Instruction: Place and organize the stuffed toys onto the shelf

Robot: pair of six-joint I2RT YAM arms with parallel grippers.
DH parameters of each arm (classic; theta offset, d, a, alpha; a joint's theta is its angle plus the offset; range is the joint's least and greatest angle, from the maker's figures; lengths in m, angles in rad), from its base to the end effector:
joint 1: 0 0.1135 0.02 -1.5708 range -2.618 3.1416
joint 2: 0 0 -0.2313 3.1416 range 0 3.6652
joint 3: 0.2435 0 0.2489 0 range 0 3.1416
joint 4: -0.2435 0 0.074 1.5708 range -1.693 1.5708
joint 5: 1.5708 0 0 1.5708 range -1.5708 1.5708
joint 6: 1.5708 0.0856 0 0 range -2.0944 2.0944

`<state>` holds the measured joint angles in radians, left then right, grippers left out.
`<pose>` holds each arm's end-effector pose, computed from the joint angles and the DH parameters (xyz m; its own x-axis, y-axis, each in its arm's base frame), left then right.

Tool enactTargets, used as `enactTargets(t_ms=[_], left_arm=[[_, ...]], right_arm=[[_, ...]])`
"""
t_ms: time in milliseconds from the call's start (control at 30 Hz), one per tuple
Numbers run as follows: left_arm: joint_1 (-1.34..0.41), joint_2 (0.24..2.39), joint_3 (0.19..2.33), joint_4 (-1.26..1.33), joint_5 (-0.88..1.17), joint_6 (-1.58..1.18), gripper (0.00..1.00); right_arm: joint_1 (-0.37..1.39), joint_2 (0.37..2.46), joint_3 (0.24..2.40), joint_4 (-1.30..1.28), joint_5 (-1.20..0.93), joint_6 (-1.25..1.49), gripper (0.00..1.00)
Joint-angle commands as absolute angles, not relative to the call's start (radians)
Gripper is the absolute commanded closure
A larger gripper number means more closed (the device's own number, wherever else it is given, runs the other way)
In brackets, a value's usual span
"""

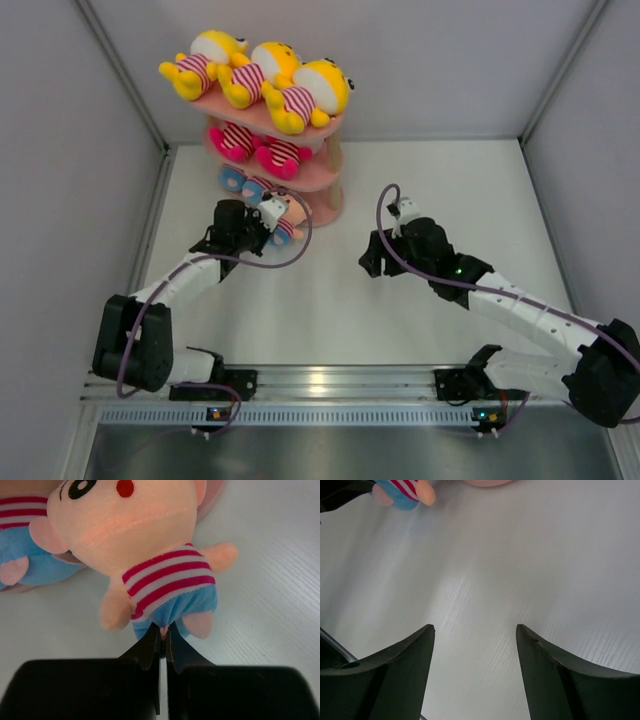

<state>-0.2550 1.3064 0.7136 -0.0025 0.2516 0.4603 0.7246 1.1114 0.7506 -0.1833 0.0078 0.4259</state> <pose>0.3075 -0.1022 0.1636 -0.2890 0.5200 -0.8038 0.6386 0.7302 0.2427 0.2260 0.1991 0.2091 -0.6247 -0.0013 -0.7808 -0.4389 0.8276 0.3498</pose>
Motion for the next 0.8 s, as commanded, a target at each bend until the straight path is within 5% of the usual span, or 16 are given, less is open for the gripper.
enactTargets(t_ms=[0,767], left_arm=[[-0.252,1.385,0.794,0.153,0.316,0.436,1.00],[-0.252,1.654,0.908,0.416,0.336,0.425,0.97]], right_arm=[[0.742,1.068,0.749,-0.183,0.048,0.405,0.34],[0.741,1.086,0.732,-0.198,0.061,0.399,0.34]])
